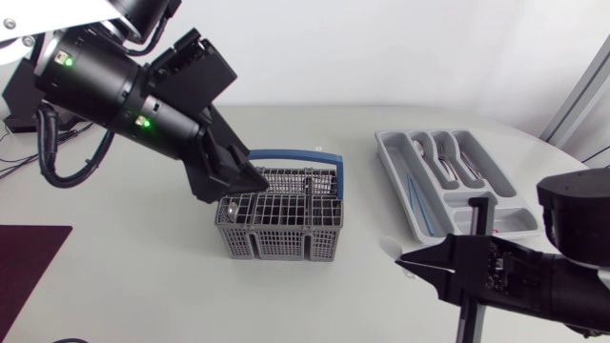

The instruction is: Unload the cutlery basket into the drawer organizer.

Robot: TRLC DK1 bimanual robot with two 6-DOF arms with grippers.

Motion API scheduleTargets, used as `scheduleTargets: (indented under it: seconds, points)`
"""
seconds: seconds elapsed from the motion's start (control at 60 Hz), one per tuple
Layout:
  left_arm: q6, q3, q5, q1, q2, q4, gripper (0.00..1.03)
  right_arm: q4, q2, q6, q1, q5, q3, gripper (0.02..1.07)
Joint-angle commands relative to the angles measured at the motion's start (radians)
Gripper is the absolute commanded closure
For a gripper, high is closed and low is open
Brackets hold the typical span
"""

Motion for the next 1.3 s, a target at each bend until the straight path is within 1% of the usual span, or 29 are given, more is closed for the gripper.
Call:
scheduleTargets:
  seconds: [0.0,0.033,0.133,0.267,0.35,0.45,0.633,0.767,0.9,1.083,1.283]
  points:
    - [-0.053,-0.058,-0.038,0.002,-0.015,-0.019,0.06,-0.016,-0.043,-0.120,-0.086,-0.003,-0.052,1.01]
    - [-0.064,-0.069,-0.056,0.001,-0.015,-0.020,0.06,-0.010,-0.050,-0.165,-0.130,-0.003,-0.067,1.01]
    - [-0.070,-0.090,-0.068,0.013,-0.018,-0.024,0.06,0.009,-0.059,-0.281,-0.268,-0.035,-0.104,1.01]
    - [-0.059,-0.107,-0.078,0.027,-0.008,-0.025,0.06,0.081,-0.047,-0.425,-0.441,-0.084,-0.163,1.01]
    - [-0.058,-0.110,-0.079,0.030,-0.002,-0.030,0.06,0.154,-0.013,-0.517,-0.547,-0.112,-0.190,1.01]
    - [-0.056,-0.112,-0.084,0.025,-0.003,-0.043,0.06,0.196,0.062,-0.611,-0.690,-0.190,-0.179,1.01]
    - [-0.055,-0.110,-0.085,0.022,-0.011,-0.070,0.06,0.322,0.280,-0.747,-0.877,-0.267,-0.140,1.01]
    - [-0.049,-0.117,-0.087,0.022,-0.018,-0.080,0.06,0.366,0.428,-0.818,-0.954,-0.288,-0.071,1.01]
    - [-0.041,-0.130,-0.087,0.022,-0.026,-0.080,0.06,0.395,0.527,-0.864,-0.988,-0.287,0.003,1.01]
    - [-0.022,-0.140,-0.087,0.024,-0.029,-0.091,0.06,0.452,0.688,-0.928,-1.000,-0.248,0.101,1.01]
    - [-0.007,-0.135,-0.087,0.031,-0.031,-0.106,0.06,0.569,0.836,-1.001,-0.998,-0.173,0.137,1.01]
